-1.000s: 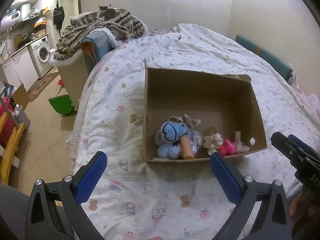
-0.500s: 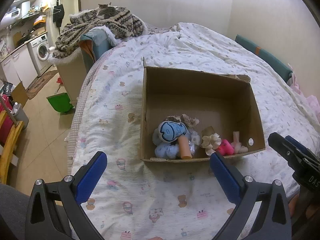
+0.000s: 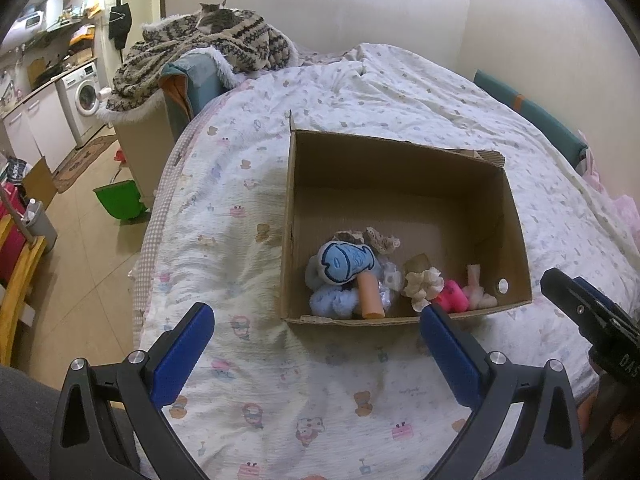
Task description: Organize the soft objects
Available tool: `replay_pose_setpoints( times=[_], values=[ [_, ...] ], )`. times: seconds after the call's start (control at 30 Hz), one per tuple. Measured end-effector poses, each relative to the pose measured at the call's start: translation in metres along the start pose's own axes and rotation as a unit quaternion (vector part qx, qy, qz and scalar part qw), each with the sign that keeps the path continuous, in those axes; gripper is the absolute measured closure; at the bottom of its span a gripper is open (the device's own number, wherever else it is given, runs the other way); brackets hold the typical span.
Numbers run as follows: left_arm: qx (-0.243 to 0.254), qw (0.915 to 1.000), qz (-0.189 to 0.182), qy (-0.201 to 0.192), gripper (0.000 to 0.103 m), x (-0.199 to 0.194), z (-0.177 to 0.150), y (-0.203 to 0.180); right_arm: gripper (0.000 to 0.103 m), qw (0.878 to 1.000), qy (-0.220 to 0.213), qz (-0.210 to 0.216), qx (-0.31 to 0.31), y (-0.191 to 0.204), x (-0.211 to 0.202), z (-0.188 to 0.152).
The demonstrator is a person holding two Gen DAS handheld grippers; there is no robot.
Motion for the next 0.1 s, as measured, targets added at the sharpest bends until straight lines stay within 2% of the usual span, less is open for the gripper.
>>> replay_pose_setpoints(
  times=[0.1],
  values=[
    [-0.004, 1.0, -0.002, -0.001, 0.0, -0.0001, -0.0004, 0.0012, 0.0, 1.0, 0.001, 0.0, 0.0, -0.0003, 0.0003, -0.0004]
  ],
)
Point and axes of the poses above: each gripper's, at about its wrist camera, not at the fingertips, and x roughly the way its jaws point, y to its left, z to its top, the point moved 4 cm from there along x, roughly the way its jaws point, and after that the axes turned 2 degrees about -z, right-handed, at the moved point
